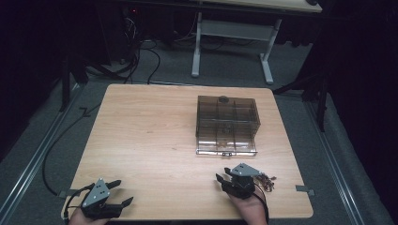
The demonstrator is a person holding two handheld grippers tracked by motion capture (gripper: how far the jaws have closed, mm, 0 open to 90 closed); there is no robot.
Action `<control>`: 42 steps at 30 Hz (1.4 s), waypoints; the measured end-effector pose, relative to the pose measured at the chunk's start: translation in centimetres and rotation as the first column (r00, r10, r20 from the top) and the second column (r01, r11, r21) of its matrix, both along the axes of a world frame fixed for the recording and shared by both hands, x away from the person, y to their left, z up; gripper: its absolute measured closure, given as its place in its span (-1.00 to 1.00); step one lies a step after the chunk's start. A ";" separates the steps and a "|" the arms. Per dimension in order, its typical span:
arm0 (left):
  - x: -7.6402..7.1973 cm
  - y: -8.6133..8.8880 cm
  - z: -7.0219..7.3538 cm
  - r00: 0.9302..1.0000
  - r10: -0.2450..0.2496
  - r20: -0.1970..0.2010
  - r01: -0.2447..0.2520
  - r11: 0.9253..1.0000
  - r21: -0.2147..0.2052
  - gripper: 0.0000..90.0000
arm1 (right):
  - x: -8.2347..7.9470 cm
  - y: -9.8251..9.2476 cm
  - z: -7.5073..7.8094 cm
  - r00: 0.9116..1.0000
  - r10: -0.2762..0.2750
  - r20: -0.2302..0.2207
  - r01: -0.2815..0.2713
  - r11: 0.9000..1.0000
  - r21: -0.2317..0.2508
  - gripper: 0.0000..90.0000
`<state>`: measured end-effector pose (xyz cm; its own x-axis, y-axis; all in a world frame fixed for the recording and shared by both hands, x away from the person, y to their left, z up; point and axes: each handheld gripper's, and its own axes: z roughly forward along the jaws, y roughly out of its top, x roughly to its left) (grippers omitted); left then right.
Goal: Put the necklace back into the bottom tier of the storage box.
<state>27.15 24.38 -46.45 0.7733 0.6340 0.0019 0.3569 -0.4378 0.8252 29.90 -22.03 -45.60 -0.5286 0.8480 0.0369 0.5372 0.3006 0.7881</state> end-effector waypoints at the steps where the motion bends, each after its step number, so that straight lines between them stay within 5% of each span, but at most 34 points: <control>1: 0.0 0.0 0.0 1.000 0.001 -0.001 -0.001 1.000 0.002 -0.49 | 0.0 -0.1 0.0 1.000 0.002 0.000 -0.002 1.000 0.011 0.21; 14: 0.0 0.0 0.0 1.000 0.005 0.002 -0.005 1.000 0.000 -0.49 | 0.0 0.0 0.0 1.000 0.013 -0.010 -0.013 1.000 0.011 0.22; 24: 0.0 0.0 0.0 1.000 0.012 -0.002 -0.012 1.000 0.000 -0.49 | -0.3 -1.3 1.0 1.000 0.006 -0.006 -0.006 0.999 0.034 0.42; 37: 0.0 0.1 0.0 1.000 0.011 -0.002 -0.011 1.000 -0.003 -0.49 | -1.7 -5.7 1.5 0.994 -0.108 0.008 0.107 0.994 0.020 0.51; 42: 0.0 0.1 0.0 1.000 0.013 -0.003 -0.013 1.000 -0.003 -0.49 | -2.2 -8.1 1.9 0.983 -0.179 0.025 0.179 0.984 0.008 0.58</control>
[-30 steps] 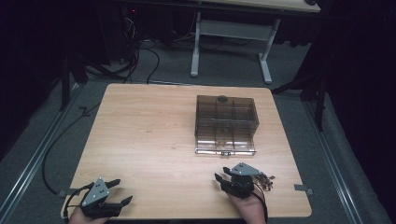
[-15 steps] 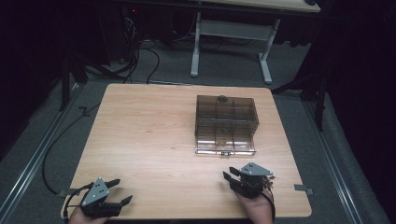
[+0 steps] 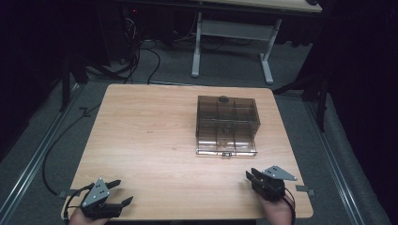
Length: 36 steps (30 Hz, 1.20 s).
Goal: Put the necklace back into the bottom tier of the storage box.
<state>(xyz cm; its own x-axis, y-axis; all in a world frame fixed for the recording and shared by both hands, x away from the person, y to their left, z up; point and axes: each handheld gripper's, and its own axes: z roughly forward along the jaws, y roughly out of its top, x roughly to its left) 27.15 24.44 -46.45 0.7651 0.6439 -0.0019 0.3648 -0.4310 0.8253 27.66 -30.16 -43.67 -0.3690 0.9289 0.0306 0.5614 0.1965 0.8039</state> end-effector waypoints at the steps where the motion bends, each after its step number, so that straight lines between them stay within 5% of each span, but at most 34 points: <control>1: 0.0 0.0 0.0 1.000 0.000 0.000 0.000 1.000 0.000 -0.49 | -0.1 -0.4 0.1 1.000 -0.009 0.003 0.009 1.000 -0.002 0.61; 9: 0.0 0.0 0.0 1.000 0.000 -0.001 0.000 1.000 -0.001 -0.49 | -1.0 -3.8 0.5 0.992 -0.123 0.006 0.123 0.992 -0.003 0.92; 15: 0.0 0.0 0.0 1.000 0.001 0.000 -0.001 1.000 0.000 -0.49 | -1.3 -4.8 -0.4 0.984 -0.167 -0.056 0.167 0.986 -0.013 1.00; 17: 0.0 0.0 0.0 1.000 0.001 -0.001 -0.001 1.000 0.000 -0.49 | -1.1 -4.8 -1.1 0.983 -0.155 -0.095 0.154 0.988 -0.016 1.00; 23: 0.0 0.0 0.0 1.000 -0.001 -0.001 0.001 1.000 0.001 -0.49 | -0.6 -4.0 -1.6 0.985 -0.124 -0.118 0.122 0.992 -0.028 1.00; 36: 0.0 0.0 0.0 1.000 -0.003 -0.002 0.003 1.000 0.001 -0.49 | 0.9 -0.7 -1.6 0.993 -0.023 -0.115 0.018 0.999 -0.048 1.00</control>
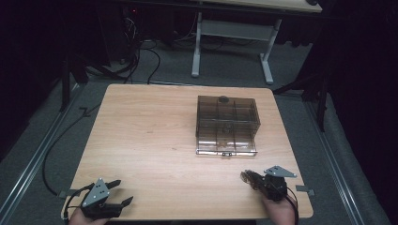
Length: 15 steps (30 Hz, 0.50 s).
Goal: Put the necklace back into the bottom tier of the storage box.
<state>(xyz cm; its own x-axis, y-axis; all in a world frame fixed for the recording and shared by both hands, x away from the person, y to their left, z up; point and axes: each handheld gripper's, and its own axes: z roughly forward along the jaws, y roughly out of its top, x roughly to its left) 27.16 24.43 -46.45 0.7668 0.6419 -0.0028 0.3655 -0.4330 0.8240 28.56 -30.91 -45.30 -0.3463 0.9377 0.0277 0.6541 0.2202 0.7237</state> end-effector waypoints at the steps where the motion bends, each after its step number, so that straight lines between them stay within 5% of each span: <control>1: 0.0 0.0 0.0 1.000 0.000 -0.001 0.000 1.000 0.000 -0.49 | 0.1 0.2 0.0 1.000 0.009 0.002 -0.009 1.000 -0.001 1.00; 15: 0.0 0.0 0.0 1.000 -0.003 -0.001 0.003 1.000 0.000 -0.49 | 1.0 4.1 -0.1 0.991 0.136 -0.002 -0.136 0.991 0.009 0.99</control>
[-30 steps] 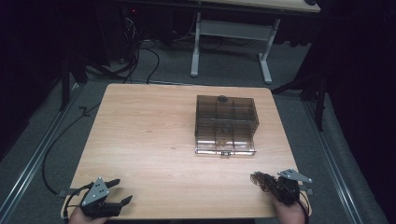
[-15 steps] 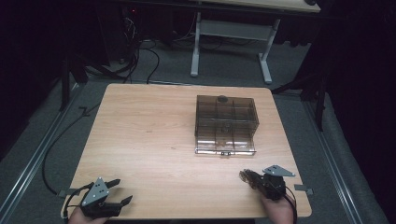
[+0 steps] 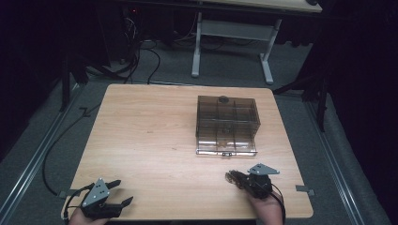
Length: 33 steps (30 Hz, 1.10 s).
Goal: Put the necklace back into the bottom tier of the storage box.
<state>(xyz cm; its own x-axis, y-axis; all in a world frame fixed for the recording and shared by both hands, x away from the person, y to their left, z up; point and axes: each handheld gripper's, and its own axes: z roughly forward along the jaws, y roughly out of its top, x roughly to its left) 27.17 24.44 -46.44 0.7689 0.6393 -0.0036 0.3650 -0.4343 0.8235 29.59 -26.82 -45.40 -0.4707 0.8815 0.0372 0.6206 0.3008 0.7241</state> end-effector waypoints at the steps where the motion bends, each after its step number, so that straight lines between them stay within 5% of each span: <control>1: 0.0 0.0 0.0 1.000 0.000 0.000 0.000 1.000 0.000 -0.49 | 0.0 0.0 0.0 1.000 0.000 0.000 0.000 1.000 0.000 0.99; 4: 0.0 0.0 0.0 1.000 0.000 0.000 0.000 1.000 -0.001 -0.49 | 0.0 0.3 0.2 1.000 0.006 0.010 -0.006 1.000 -0.010 0.99; 10: 0.0 0.0 0.0 1.000 0.001 0.000 -0.001 1.000 0.000 -0.49 | -2.2 -0.3 2.0 0.997 -0.006 0.081 0.001 0.998 0.062 0.99; 17: 0.0 0.0 0.0 1.000 0.002 -0.001 -0.002 1.000 0.002 -0.49 | -3.4 1.2 0.5 0.997 0.071 0.019 -0.072 0.997 0.028 0.99; 26: 0.0 0.0 0.0 1.000 -0.003 -0.002 0.003 1.000 -0.001 -0.49 | -2.7 0.5 0.0 0.999 0.039 -0.003 -0.039 0.998 0.039 0.98; 30: 0.0 0.0 0.0 1.000 0.002 0.002 -0.002 1.000 -0.001 -0.49 | -3.2 -0.3 2.2 0.997 0.004 0.073 -0.010 0.998 0.070 0.93; 33: 0.0 0.0 0.0 1.000 0.002 0.001 -0.002 1.000 0.000 -0.49 | -3.1 -1.2 2.7 0.996 -0.032 0.081 0.026 0.997 0.075 0.89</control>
<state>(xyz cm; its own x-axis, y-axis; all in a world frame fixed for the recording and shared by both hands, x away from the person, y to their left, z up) 27.17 24.48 -46.44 0.7679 0.6406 -0.0026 0.3645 -0.4336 0.8241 26.53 -28.02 -42.66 -0.4493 0.8910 0.0655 0.5661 0.2272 0.7924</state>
